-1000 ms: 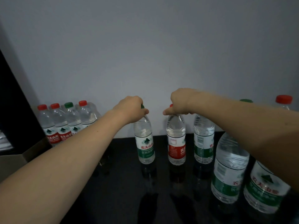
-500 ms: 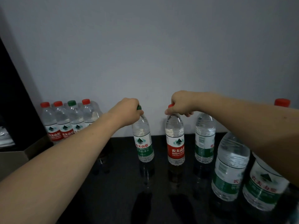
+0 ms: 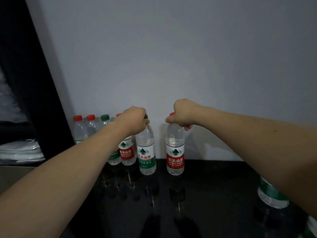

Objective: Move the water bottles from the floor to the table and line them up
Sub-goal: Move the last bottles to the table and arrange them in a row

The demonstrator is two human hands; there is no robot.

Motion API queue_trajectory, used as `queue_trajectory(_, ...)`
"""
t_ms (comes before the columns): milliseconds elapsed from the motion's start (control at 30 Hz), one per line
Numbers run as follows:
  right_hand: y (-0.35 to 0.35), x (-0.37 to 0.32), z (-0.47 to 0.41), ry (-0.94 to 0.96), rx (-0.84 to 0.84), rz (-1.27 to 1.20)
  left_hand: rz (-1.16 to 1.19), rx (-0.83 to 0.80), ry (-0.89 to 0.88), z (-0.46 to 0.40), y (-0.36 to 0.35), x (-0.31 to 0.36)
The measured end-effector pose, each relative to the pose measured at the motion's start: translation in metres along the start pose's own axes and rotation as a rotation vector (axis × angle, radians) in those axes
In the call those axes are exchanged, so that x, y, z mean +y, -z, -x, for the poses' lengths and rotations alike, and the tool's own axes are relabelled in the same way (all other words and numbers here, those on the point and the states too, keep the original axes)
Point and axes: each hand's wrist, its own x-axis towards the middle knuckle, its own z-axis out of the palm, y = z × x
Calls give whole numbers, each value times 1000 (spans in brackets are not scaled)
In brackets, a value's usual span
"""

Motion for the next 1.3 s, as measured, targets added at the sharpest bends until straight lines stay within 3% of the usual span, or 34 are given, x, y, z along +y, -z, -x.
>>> queue_trajectory(567,-71,-35,-89,81,152,7,46,99,127,-62,-54,-57)
queue_trajectory(933,-77,-39,-96,79,104,62,85,149,170,-61,-62,-55)
queue_trajectory(1033,-59,-38,-82,30,1,-24,151,205,221,-50,-56,-47)
queue_trajectory(1133,-22,-31,-54,52,20,-91,249,369,221,-21,-40,-41)
queue_trajectory(1300,41,1,25,72,86,166,244,379,96,34,4,-10)
